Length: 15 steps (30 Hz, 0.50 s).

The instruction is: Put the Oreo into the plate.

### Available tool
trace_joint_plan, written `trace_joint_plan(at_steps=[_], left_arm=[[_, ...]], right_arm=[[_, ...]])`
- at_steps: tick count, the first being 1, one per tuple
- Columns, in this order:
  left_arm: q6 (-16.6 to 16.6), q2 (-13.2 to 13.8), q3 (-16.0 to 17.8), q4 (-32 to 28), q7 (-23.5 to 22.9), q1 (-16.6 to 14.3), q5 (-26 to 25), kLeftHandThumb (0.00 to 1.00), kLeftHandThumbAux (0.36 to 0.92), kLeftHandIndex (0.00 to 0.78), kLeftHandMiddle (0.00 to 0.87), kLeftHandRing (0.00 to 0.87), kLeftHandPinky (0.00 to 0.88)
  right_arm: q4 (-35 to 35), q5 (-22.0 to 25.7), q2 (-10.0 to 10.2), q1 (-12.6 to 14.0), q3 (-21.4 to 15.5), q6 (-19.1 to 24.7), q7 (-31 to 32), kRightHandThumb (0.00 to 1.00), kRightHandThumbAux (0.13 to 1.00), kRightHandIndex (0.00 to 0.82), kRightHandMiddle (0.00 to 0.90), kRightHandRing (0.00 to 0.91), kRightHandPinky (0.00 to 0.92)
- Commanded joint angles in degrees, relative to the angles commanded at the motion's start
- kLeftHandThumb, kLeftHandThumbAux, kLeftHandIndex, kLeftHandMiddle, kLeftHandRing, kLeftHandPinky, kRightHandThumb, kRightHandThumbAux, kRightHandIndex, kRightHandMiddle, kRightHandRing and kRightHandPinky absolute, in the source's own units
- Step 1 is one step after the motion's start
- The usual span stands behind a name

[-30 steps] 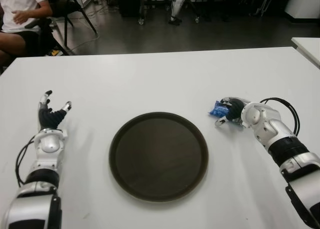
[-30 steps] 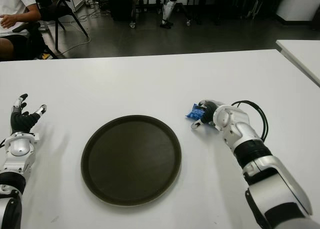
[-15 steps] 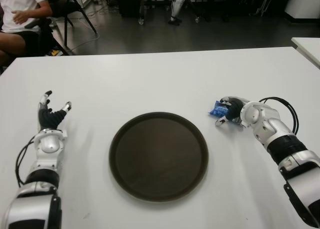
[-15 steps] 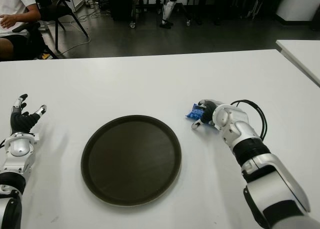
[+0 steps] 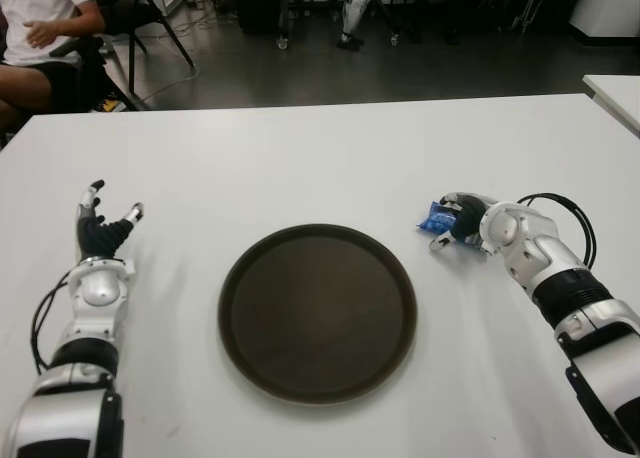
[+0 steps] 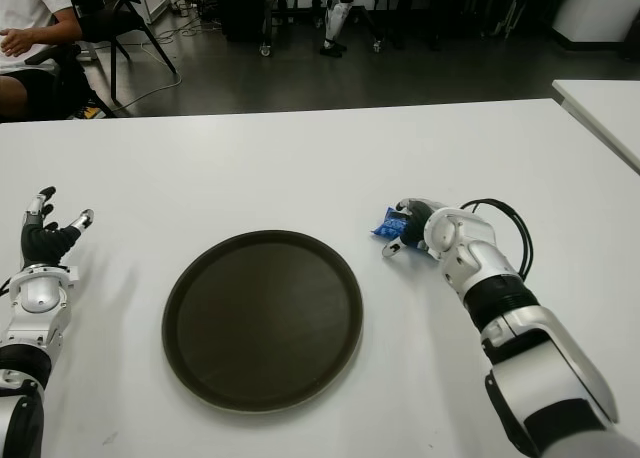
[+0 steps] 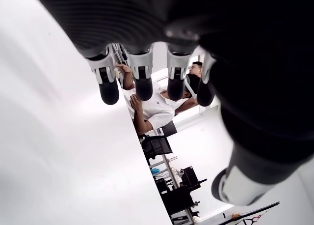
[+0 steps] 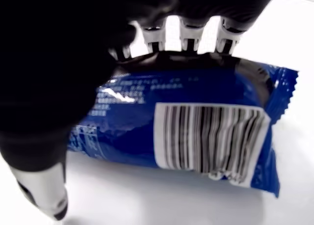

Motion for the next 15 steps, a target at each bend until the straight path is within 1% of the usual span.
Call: trace_joint_plan(at_steps=[4, 15], left_arm=[[0.24, 0.09, -0.15, 0.0, -0.01, -0.02, 0.16, 0.0, 0.741, 0.0, 0.0, 0.0, 0.0], [0.99, -0.07, 0.37, 0.04, 0.66, -0.13, -0.21, 0.0, 0.745, 0.0, 0.0, 0.0, 0.0]], right_arm=[[0.47, 0.19, 0.17, -0.22, -0.17, 0.43, 0.0, 0.0, 0.704, 0.039, 0.059, 0.014, 0.0], [-1.12, -0.47, -0.68, 0.61, -0.04, 0.94, -1.22, 0.0, 0.7, 0.044, 0.067, 0.026, 0.0]])
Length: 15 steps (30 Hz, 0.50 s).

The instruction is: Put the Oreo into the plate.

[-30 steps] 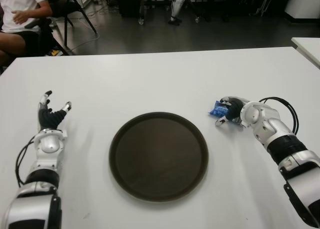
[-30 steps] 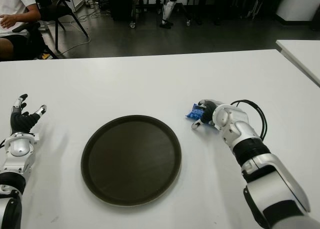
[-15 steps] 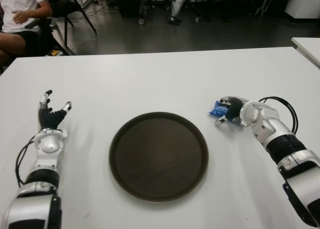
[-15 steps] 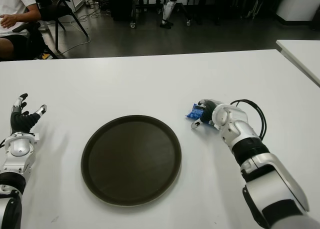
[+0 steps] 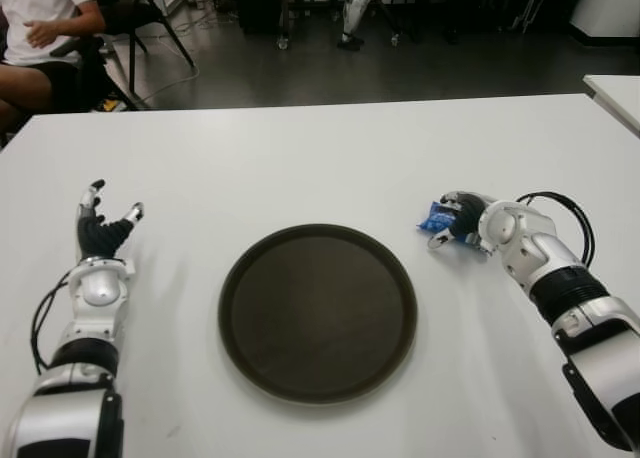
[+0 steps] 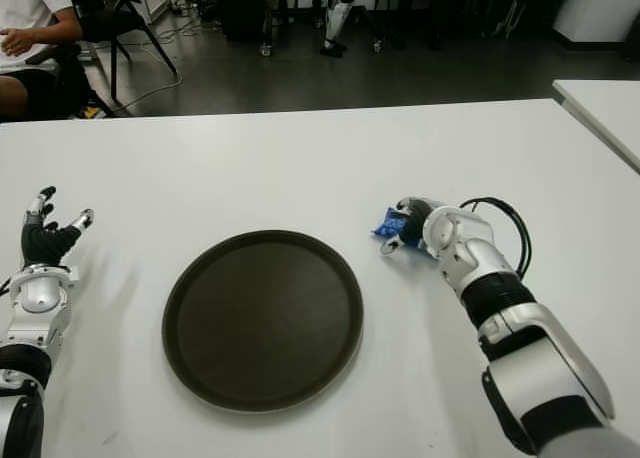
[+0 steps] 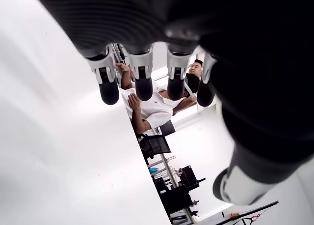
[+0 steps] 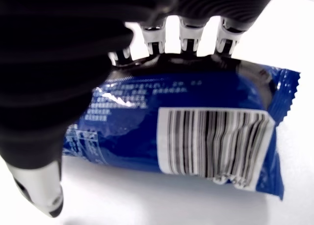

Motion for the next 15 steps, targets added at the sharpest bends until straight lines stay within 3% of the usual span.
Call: trace_joint_plan(at_steps=[15], left_arm=[[0.04, 0.5, 0.02, 0.85, -0.74, -0.33, -0.1, 0.0, 0.739, 0.0, 0.0, 0.0, 0.0]], right_arm=[[-2.05, -0.3, -0.95, 0.84, -0.81, 1.29, -0.42, 0.0, 0.704, 0.045, 0.067, 0.031, 0.0]])
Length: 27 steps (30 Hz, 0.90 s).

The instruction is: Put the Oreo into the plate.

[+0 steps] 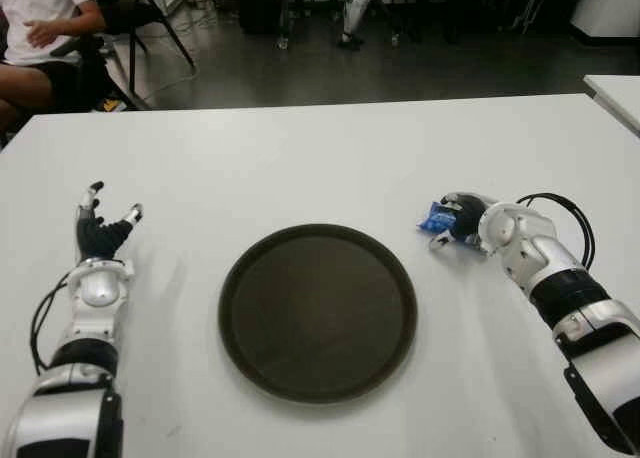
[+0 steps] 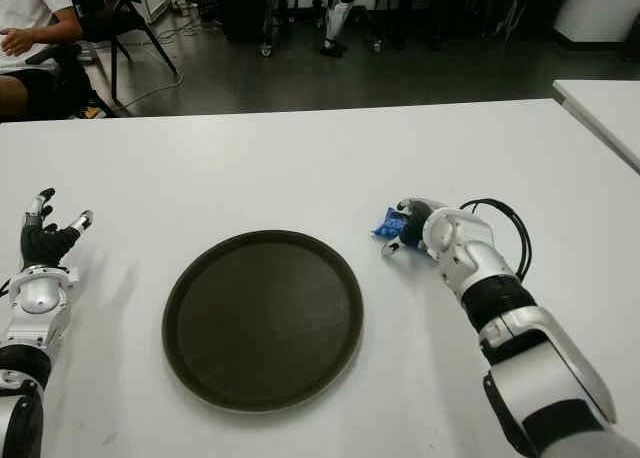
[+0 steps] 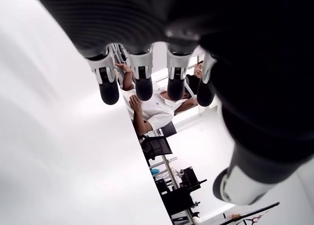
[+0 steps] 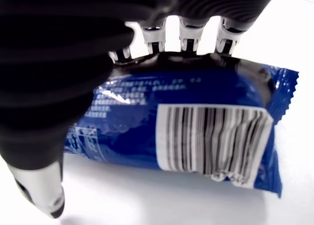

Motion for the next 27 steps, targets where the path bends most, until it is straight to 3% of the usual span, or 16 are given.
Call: trace_joint_plan(at_steps=[27], left_arm=[[-0.57, -0.66, 0.36, -1.52, -0.25, 0.46, -0.33, 0.0, 0.73, 0.0, 0.0, 0.0, 0.0]], right_arm=[[-4.14, -0.19, -1.53, 1.0, 0.08, 3.16, 3.83, 0.0, 0.717, 0.043, 0.064, 0.023, 0.0]])
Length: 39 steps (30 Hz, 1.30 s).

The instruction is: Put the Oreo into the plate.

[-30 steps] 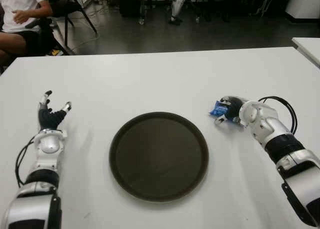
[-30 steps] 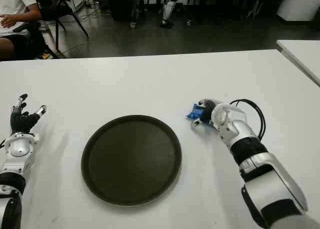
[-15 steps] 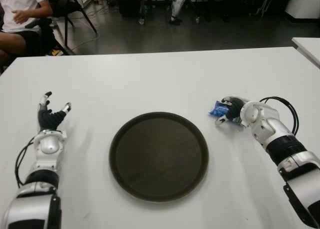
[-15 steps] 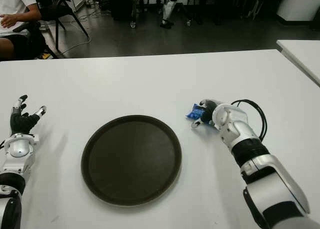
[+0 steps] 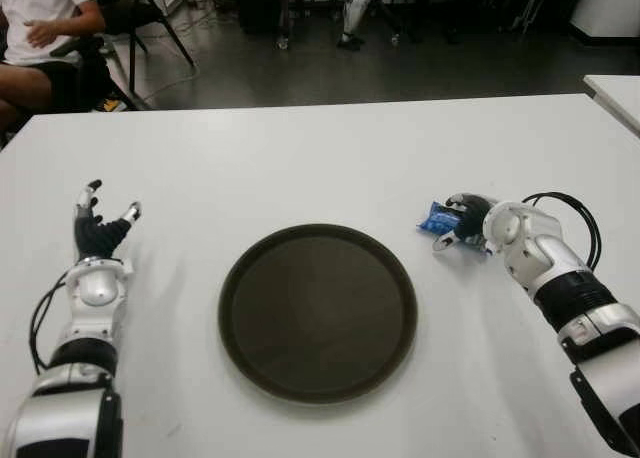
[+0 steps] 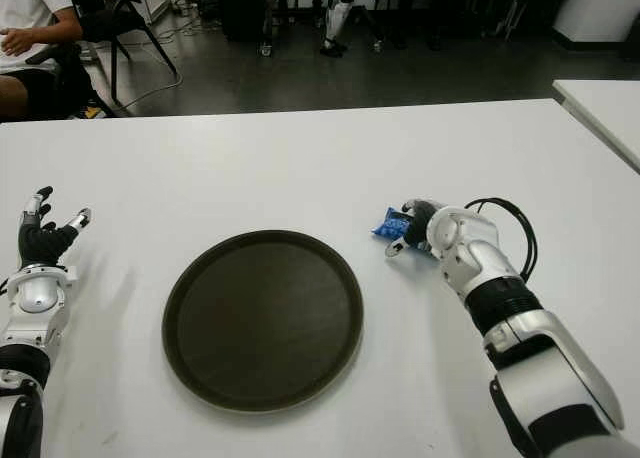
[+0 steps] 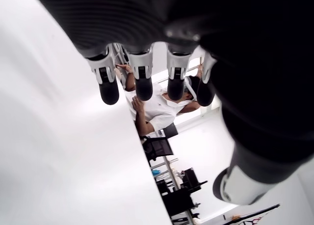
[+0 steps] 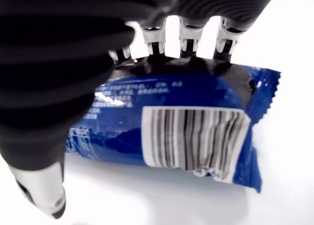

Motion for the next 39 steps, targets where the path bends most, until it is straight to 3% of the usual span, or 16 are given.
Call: trace_joint_plan(at_steps=[6, 20, 39], left_arm=[[0.49, 0.23, -0.55, -0.13, 0.97, 0.09, 0.95, 0.0, 0.719, 0.001, 0.0, 0.0, 0.0], [0.55, 0.22, -0.36, -0.26, 0.69, 0.04, 0.86, 0.0, 0.751, 0.0, 0.0, 0.0, 0.0], [1.59, 0.35, -0.17, 0.1, 0.28, -0.39, 0.47, 0.0, 0.716, 0.001, 0.0, 0.0, 0.0]], right_arm=[[-0.14, -0.11, -0.1, -0.02, 0.19, 0.28, 0.48, 0.0, 0.72, 0.041, 0.063, 0.024, 0.0], [-0.09, -0.25, -0.26, -0.06, 0.19, 0.47, 0.84, 0.0, 0.698, 0.035, 0.055, 0.014, 0.0], [1.04, 0.26, -0.02, -0.35, -0.22, -0.13, 0.52, 0.0, 0.723, 0.035, 0.057, 0.015, 0.0]])
